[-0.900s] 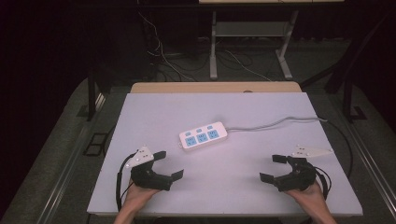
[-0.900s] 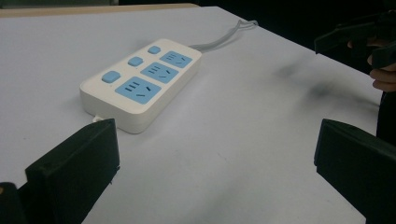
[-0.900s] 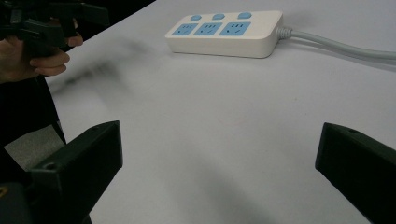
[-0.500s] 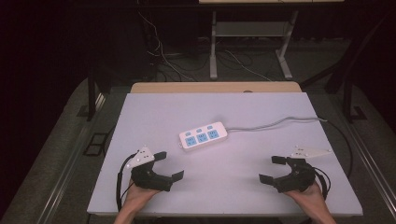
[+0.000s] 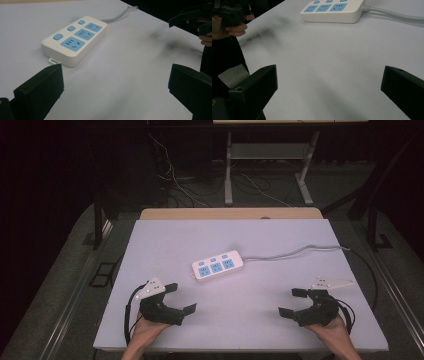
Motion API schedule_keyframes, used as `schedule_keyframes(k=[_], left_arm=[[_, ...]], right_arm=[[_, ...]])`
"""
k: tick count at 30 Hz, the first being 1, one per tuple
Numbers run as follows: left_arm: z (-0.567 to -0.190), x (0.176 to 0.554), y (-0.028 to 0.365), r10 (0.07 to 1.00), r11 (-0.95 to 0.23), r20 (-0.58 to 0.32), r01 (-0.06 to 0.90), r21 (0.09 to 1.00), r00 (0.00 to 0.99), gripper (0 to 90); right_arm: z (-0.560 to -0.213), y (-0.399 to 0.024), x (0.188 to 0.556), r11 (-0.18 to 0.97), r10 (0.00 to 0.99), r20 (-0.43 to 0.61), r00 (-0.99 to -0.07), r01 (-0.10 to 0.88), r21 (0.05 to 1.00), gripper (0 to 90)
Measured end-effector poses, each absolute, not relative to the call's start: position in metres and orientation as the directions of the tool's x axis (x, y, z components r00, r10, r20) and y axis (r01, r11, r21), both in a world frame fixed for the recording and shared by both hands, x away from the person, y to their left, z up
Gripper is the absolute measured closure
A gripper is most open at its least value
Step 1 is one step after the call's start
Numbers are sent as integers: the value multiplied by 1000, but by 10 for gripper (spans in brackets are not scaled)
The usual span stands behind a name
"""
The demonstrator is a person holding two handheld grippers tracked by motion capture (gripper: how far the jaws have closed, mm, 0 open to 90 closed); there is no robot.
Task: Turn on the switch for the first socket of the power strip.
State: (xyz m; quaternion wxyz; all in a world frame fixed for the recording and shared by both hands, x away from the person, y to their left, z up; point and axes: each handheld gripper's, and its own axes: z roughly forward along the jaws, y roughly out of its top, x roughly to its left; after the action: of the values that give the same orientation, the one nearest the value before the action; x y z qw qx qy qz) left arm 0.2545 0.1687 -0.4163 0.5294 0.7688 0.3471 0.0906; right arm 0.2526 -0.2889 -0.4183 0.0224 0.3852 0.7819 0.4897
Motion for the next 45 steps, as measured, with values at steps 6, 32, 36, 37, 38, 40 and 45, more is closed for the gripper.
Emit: schedule_keyframes(k=[6, 32, 36, 37, 38, 40, 45], left_arm=[[-413, 257, 167, 616, -216, -237, 450, 866, 751, 0], [-389, 288, 159, 606, -302, -212, 468, 831, 767, 0], [-385, 293, 156, 602, -321, -205, 469, 823, 771, 0], [-385, 294, 155, 602, -323, -206, 471, 821, 771, 0], [-383, 296, 153, 599, -332, -203, 471, 817, 774, 0], [-381, 299, 151, 595, -342, -201, 472, 813, 778, 0], [-375, 306, 144, 584, -368, -188, 464, 806, 790, 0]], right_arm=[[-418, -291, 253, 222, 624, 350, -699, 588, 778, 3], [-419, -291, 252, 230, 626, 341, -701, 584, 778, 4], [-419, -291, 252, 232, 626, 341, -701, 585, 777, 4], [-419, -291, 252, 232, 626, 341, -701, 585, 777, 4], [-419, -291, 252, 232, 626, 341, -701, 585, 777, 4], [-419, -291, 252, 232, 626, 341, -701, 585, 777, 4], [-419, -291, 252, 233, 626, 341, -701, 586, 776, 4]])
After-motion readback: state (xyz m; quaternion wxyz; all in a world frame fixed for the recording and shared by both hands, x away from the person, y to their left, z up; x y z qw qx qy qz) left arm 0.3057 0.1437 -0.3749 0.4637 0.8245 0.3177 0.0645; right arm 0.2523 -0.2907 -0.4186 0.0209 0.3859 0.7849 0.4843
